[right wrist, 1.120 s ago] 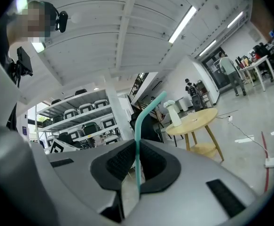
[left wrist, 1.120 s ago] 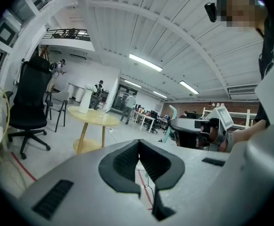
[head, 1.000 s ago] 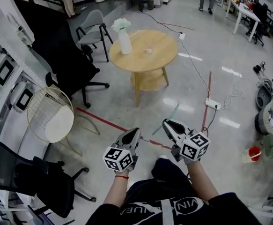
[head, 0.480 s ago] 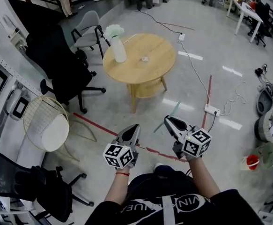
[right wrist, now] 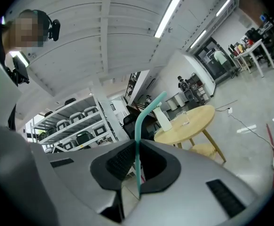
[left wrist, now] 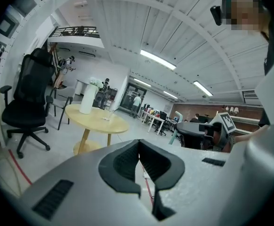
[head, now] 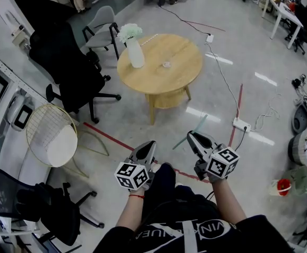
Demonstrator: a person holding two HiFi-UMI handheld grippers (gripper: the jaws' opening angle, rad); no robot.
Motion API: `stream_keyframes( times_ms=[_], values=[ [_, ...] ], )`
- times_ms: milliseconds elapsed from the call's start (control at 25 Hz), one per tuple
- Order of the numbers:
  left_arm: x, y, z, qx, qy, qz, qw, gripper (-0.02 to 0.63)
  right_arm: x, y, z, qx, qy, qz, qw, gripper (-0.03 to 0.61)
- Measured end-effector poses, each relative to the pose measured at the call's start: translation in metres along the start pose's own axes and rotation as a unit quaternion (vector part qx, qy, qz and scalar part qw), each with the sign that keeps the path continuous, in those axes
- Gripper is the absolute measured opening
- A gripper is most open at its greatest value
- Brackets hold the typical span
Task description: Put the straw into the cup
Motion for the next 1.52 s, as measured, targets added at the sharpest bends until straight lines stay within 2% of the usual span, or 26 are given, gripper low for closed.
stream_keyframes(
  times_ms=[200,600,1160,1520],
  values=[
    [0.028,0.004,-0.013,-0.003,-0.013,-0.010,0.9999,0.008,0.015,0.002,0.023,0.005,-0.015,-0.009,1.000,0.023],
    [0.120,0.054,-0.048,0.012,-0.062,-0.007,0.9980,0.008,0.072,0.053,0.076,-0.002,-0.035,0.009,0.999,0.023],
    [0.217,0.108,-0.137,0.000,-0.072,-0.021,0.9972,0.008,0.184,0.094,0.138,0.004,-0.041,0.000,0.999,0.023],
    [0.268,0.122,-0.178,0.004,-0.092,-0.041,0.9949,0.008,0.239,0.107,0.171,0.011,-0.052,0.001,0.999,0.023]
  ],
)
Point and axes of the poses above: the fingertips, and each gripper's own axes: x forward along the fingers, z to its right, y out of its top, the point moved 5 cm from there along -x, backward along the fingers, and after that the axes turned 1 degree about z, right-handed, at the moved point
